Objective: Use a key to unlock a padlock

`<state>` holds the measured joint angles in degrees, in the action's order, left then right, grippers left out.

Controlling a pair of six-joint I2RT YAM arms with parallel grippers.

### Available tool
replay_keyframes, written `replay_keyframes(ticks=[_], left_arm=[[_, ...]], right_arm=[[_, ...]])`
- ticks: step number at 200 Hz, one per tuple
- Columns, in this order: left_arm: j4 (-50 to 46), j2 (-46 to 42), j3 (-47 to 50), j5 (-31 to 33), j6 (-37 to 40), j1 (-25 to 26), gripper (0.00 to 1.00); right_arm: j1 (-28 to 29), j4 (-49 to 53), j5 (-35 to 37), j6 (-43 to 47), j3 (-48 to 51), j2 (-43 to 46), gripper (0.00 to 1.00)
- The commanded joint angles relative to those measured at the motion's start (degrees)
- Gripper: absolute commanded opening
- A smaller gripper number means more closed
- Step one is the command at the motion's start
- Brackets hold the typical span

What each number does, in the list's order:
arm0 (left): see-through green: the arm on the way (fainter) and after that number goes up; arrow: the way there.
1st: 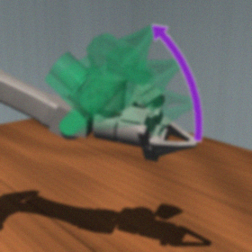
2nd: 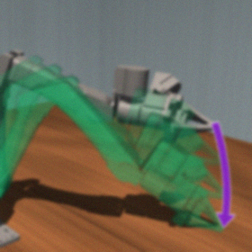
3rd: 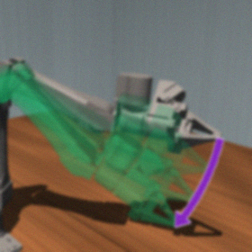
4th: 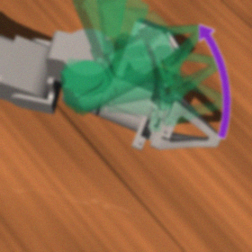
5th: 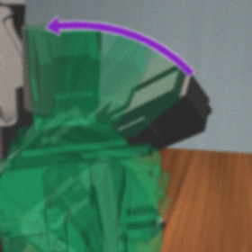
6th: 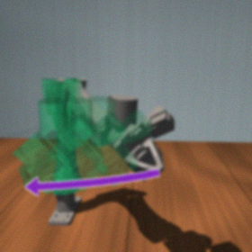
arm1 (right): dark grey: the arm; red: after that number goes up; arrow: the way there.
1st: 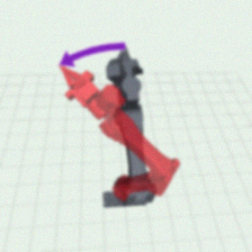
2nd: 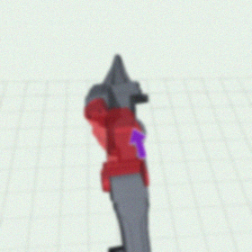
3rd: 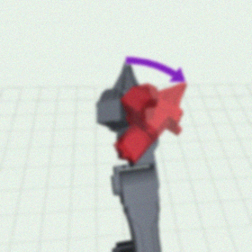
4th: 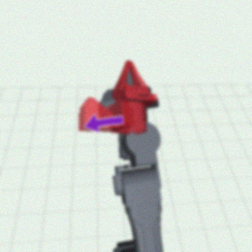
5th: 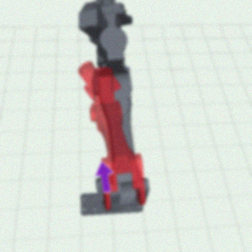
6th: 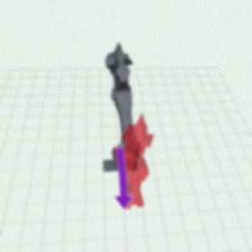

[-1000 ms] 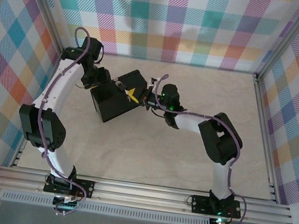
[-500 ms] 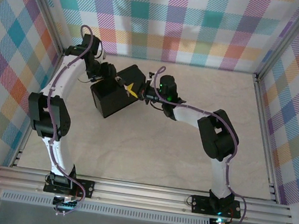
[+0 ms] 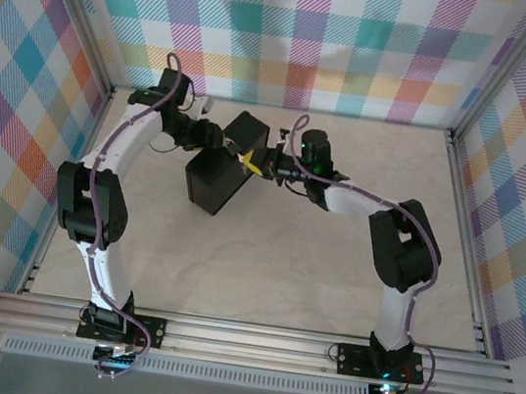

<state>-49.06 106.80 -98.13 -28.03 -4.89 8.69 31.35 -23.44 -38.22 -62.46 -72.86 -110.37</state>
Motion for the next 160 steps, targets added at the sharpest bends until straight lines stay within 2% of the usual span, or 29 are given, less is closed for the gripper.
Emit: replay_keyframes(ticks=[1,42,62,99,160], left_arm=[[-5.80,-2.35,4.79,-3.53,2.53,3.75,0.46],[-6.51,-3.71,6.70,-4.99,4.08,7.78,0.45],[-7.44,-3.45,5.70,-1.72,4.77,9.37,0.48],[-9.36,-2.98,1.90,3.37,7.27,8.33,0.53],[-10.18,-1.38,-0.52,3.33,8.18,6.30,0.53]], right_arm=[[-1.86,16.30,-1.23,9.66,2.46,4.16,0.09],[-6.64,26.92,-7.84,18.68,1.84,6.35,0.12],[-8.45,28.43,-9.67,20.59,0.49,5.86,0.12],[-9.56,32.08,-12.11,25.23,-3.25,5.81,0.15],[-9.56,25.88,-15.58,22.03,-2.49,6.23,0.17]])
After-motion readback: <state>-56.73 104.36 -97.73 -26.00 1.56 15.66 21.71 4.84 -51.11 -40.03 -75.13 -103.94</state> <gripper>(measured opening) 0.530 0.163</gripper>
